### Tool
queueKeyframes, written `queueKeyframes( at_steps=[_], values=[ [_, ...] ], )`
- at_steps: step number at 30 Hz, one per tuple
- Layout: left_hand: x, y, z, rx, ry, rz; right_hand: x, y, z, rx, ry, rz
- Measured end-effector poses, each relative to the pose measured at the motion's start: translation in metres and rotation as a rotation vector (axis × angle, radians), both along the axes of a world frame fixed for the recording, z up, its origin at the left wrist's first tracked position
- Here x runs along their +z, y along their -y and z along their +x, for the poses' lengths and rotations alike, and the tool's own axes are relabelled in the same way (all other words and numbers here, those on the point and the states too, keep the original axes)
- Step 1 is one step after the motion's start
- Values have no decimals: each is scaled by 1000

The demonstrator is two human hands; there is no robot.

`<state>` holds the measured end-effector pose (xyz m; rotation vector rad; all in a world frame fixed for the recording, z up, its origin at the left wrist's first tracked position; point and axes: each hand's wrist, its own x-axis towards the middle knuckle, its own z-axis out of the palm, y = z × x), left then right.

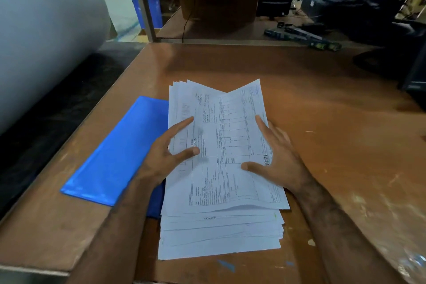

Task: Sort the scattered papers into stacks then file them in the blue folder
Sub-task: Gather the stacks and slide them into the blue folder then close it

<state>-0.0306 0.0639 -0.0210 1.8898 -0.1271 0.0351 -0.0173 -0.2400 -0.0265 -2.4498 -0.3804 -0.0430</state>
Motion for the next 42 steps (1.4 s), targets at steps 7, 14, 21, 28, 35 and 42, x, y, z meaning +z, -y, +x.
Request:
queueKeyframes(
  at_steps=[7,14,21,28,35,42],
  values=[
    [-4,1,3,1,-34,13,-2,-9,1,-8,15,-268],
    [-9,1,6,39,-56,-68,-2,-8,4,-37,-71,-284],
    [21,24,8,19,65,-211,27,5,-2,-30,-233,730],
    [96,66,21,-95,282,-329,92,32,-3,13,-108,912],
    [153,105,26,-144,580,-183,155,49,-15,-54,366,713],
    [100,104,8,-161,473,45,113,66,-30,-59,305,340]
  ],
)
